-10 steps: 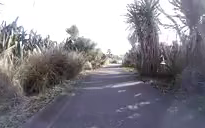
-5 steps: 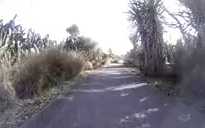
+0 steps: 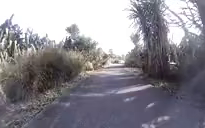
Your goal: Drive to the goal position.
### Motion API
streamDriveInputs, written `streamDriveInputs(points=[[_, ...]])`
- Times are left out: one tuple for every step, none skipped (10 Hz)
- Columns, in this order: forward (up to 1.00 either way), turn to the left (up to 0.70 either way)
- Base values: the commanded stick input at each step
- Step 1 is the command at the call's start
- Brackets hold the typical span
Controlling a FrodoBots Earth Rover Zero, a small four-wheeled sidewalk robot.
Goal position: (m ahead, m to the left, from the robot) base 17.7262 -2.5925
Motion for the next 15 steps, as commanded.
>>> streamDriveInputs(points=[[0.45, -0.27], [0.45, -0.27], [0.45, -0.27], [0.45, -0.27], [0.45, -0.27], [0.45, -0.27], [0.45, -0.27], [0.45, -0.27], [0.45, -0.25], [0.45, -0.20], [0.45, -0.15], [0.45, -0.08], [0.45, -0.07], [0.45, -0.04], [0.45, -0.02]])
